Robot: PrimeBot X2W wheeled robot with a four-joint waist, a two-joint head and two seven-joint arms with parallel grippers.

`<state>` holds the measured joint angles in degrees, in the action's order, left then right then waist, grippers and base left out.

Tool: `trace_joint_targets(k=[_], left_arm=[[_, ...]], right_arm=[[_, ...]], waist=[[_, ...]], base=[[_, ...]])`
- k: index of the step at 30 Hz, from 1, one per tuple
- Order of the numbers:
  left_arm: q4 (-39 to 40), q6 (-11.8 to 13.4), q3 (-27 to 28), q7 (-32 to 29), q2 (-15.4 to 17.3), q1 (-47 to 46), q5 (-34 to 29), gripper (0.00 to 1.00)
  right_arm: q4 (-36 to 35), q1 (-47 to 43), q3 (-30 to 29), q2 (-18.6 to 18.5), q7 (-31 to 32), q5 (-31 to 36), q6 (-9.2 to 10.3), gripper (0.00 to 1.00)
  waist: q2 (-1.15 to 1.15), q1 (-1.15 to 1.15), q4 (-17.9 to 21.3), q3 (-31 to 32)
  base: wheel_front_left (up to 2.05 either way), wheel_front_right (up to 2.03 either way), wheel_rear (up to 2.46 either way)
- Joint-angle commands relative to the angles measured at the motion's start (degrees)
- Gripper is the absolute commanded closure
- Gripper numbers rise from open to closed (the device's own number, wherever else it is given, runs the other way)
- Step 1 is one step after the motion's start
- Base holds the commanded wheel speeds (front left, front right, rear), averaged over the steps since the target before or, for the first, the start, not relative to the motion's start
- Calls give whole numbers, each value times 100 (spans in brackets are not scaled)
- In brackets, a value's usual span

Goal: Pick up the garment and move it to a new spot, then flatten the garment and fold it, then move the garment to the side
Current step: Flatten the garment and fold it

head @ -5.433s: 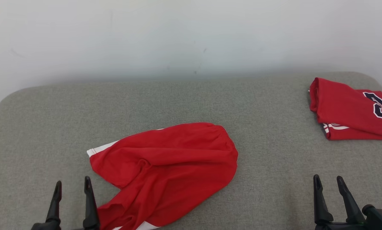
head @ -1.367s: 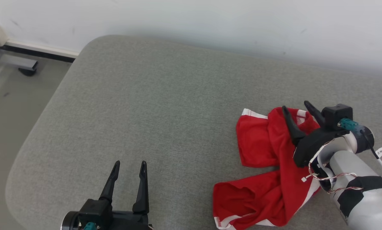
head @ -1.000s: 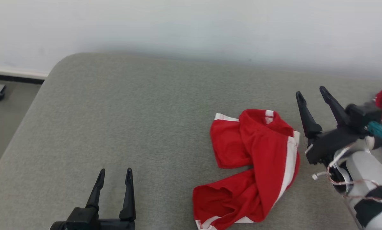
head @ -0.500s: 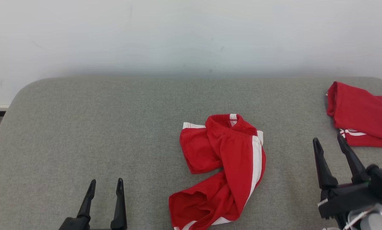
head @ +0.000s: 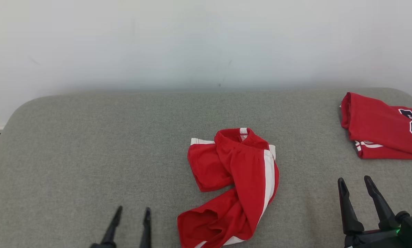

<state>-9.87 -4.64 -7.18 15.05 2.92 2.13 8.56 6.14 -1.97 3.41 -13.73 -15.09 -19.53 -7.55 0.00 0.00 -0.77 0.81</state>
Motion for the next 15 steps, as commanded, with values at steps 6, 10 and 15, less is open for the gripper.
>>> trace_joint_targets(k=[6, 10, 15], left_arm=[[-374, -183, -659, 17, -1, 35, -229, 0], [-685, -233, -1130, 16, -2, -28, -289, 0], [-1183, -275, -1527, 16, 33, -93, -246, 0]], right_arm=[[-45, -48, 36, 28, -6, 36, 16, 0], [-28, -45, 57, 35, -6, 15, 16, 0], [-10, -51, 40, 50, -6, -7, 16, 0]], waist=[[0, 0, 91, -58], [0, 0, 188, -97], [0, 0, 310, -150]], base=[[0, 0, 0], [0, 0, 0], [0, 0, 0]])
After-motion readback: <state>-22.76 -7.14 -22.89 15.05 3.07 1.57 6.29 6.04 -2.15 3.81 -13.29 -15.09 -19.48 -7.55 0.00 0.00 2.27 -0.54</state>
